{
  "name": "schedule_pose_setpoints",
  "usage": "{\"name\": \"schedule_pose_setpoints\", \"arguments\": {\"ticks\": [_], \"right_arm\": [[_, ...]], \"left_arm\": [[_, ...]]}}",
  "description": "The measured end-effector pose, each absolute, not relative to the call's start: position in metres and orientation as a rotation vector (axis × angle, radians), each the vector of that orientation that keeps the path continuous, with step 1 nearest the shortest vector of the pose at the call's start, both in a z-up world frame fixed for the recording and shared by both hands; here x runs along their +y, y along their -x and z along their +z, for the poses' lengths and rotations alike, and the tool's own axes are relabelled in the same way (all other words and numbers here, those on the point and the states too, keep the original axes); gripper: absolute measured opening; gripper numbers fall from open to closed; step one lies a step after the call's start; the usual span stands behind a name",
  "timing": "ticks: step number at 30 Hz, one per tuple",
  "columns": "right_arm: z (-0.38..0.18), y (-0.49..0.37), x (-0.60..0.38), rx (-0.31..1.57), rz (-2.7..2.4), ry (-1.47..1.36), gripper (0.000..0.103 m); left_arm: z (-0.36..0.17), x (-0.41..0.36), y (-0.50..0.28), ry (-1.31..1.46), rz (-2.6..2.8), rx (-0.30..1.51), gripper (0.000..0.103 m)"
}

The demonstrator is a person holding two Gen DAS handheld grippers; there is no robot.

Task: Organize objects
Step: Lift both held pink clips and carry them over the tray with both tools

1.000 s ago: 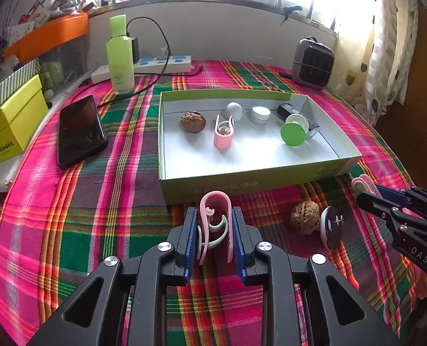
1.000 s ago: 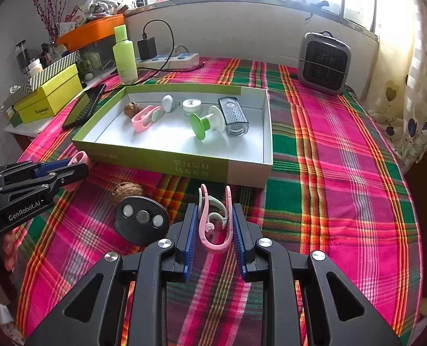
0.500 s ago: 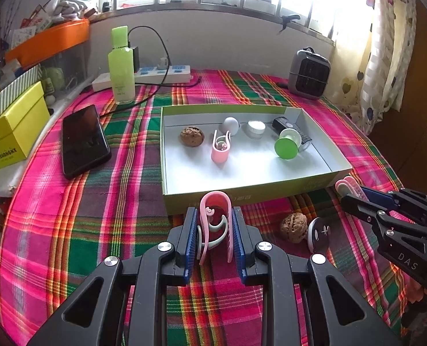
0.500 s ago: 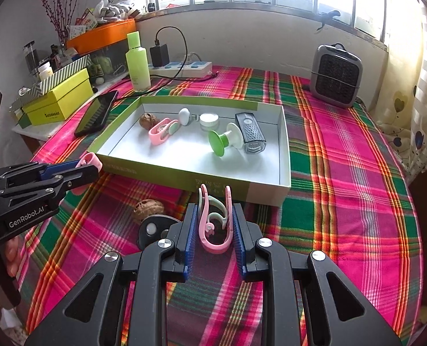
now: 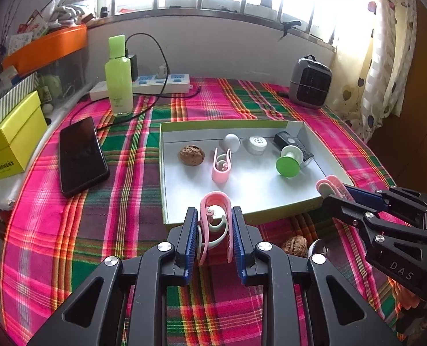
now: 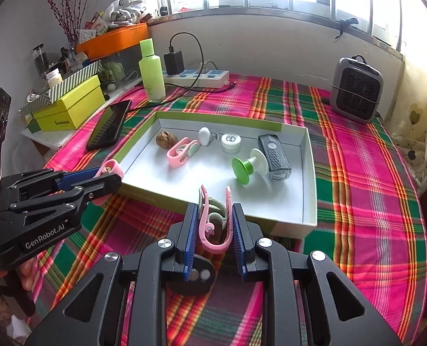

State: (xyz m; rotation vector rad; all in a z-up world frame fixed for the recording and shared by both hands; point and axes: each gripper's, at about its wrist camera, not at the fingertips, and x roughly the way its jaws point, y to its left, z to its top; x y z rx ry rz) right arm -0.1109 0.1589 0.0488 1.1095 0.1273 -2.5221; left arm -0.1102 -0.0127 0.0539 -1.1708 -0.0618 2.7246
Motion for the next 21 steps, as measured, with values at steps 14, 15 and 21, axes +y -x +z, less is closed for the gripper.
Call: {"name": "schedule_pose_setpoints", "arguments": {"ticks": [14,15,21], "right_arm": [[0.045,0.152,0.143,0.108,-2.488,-1.146,0.024],[0.044,0.154,0.141,0.109,-2.485,-1.149,0.024],[0.039,0.170,0.132,0.127,-2.468,-1.175,0.024]], "left_arm": [[0.046,-0.013,0.146,1.213,2.718,-0.066,0.021],[0.045,-0.013,0.149,1.212,2.720,-0.064,0.021],[0.041,-0.014,0.164,1.230,2.718,-0.075,0.021]]}}
